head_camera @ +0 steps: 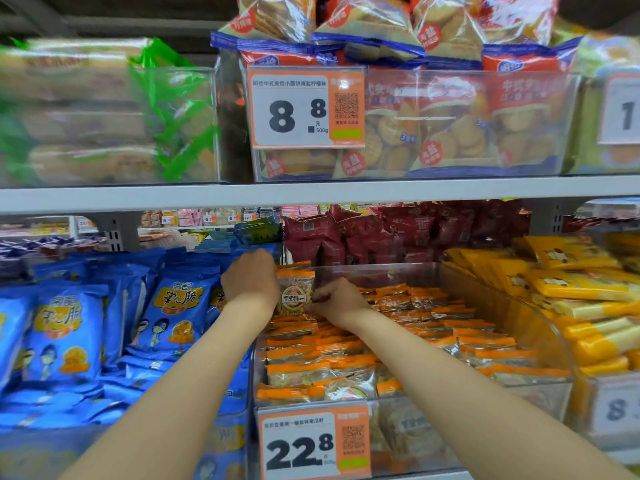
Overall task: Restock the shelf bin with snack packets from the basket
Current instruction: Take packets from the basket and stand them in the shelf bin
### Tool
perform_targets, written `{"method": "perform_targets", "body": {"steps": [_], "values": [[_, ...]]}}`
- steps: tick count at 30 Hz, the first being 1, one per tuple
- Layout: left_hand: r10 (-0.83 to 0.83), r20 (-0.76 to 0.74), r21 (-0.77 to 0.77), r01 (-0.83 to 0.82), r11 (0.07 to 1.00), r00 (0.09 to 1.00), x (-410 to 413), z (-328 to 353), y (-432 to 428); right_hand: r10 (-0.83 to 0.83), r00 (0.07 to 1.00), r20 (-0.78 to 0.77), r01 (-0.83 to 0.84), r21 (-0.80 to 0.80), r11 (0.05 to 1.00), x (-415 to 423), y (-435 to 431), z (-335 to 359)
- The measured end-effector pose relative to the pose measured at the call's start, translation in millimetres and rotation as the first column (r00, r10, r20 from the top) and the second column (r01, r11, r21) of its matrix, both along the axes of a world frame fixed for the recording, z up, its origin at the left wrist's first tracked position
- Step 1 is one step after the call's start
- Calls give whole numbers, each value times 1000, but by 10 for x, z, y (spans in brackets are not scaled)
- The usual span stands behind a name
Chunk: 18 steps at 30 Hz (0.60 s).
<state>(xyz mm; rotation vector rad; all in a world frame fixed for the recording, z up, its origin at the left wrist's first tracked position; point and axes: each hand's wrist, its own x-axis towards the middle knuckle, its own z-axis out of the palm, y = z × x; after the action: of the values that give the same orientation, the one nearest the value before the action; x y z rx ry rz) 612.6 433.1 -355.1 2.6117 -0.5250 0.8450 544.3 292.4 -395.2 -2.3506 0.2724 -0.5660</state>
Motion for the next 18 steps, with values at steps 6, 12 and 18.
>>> {"method": "perform_targets", "body": {"steps": [6, 12, 18], "values": [[-1, -9, -9, 1, 1000, 1000, -32, 11, 2, -13, 999, 31, 13, -10, 1000, -59, 33, 41], [-47, -24, -54, 46, 998, 999, -142, 57, 57, -129, 987, 98, 130, 0, 992, -130, 52, 102], [-191, -114, 58, 199, 978, 975, -506, 245, 28, -156, 984, 90, 163, -78, 984, -467, 0, 319]]}}
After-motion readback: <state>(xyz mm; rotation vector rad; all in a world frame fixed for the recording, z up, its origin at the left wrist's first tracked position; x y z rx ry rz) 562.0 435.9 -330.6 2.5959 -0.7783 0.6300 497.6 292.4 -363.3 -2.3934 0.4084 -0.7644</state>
